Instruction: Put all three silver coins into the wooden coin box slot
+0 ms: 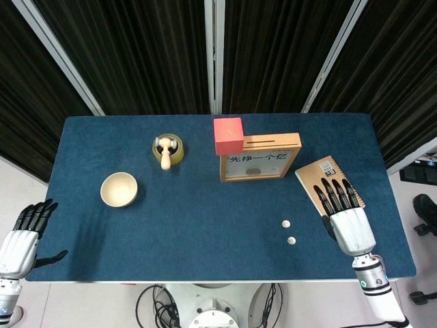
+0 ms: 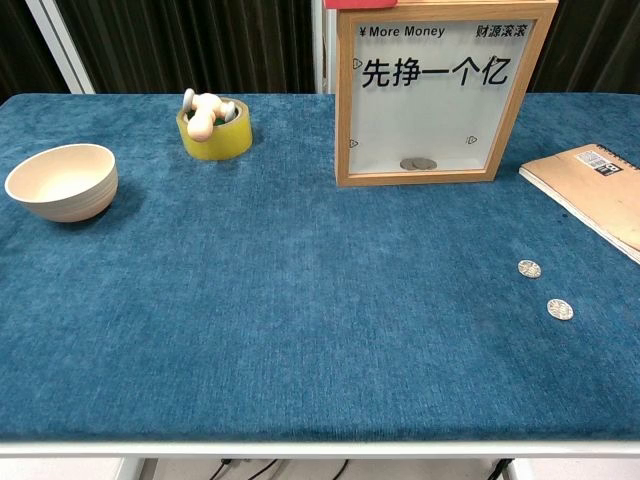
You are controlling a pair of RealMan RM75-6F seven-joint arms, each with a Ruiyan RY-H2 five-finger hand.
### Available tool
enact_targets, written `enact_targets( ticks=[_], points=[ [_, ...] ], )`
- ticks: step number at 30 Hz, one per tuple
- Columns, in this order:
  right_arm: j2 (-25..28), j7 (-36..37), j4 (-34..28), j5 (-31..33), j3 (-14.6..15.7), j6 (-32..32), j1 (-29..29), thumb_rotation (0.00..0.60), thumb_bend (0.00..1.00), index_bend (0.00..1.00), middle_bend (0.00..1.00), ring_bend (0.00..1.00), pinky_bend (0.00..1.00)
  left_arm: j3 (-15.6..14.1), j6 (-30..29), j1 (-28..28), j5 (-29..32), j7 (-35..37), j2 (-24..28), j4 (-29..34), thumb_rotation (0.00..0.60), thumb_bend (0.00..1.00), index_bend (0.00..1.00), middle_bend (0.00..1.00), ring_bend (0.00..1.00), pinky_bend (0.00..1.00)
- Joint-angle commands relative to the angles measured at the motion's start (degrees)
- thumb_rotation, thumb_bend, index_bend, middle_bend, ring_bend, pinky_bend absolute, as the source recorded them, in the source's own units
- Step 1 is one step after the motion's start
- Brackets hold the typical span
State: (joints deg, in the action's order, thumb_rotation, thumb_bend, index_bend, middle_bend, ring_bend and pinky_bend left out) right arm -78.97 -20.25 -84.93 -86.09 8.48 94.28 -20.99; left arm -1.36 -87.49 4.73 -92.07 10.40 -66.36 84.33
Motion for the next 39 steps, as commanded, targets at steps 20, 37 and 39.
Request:
enact_targets(
  ticks=[20, 37, 39],
  points=[
    [-8.35, 9.27, 7.71, 4.31, -5.70, -20.21, -0.28, 0.600, 0.38, 0.40, 0.00, 0.00, 0.00, 0.18, 0.82, -0.03, 0.84, 0.71, -0.41, -1.02, 0.600, 0.00, 0.03, 0.00, 0.00, 0.00],
    [-10.08, 9.48, 8.95, 2.91, -6.45, -24.21, -0.20, 0.600, 0.36, 0.26, 0.00, 0.00, 0.00, 0.32, 1.67, 0.37, 1.15, 1.13, -0.48, -1.44, 0.600, 0.00, 0.03, 0.00, 0.00, 0.00],
    [-10.18, 9.32, 8.98, 2.71, -6.46, -24.41, -0.17, 0.600, 0.35, 0.26, 0.00, 0.00, 0.00, 0.35, 1.76, 0.43, 1.18, 1.08, -0.44, -1.35, 0.600, 0.00, 0.03, 0.00, 0.00, 0.00]
  ],
)
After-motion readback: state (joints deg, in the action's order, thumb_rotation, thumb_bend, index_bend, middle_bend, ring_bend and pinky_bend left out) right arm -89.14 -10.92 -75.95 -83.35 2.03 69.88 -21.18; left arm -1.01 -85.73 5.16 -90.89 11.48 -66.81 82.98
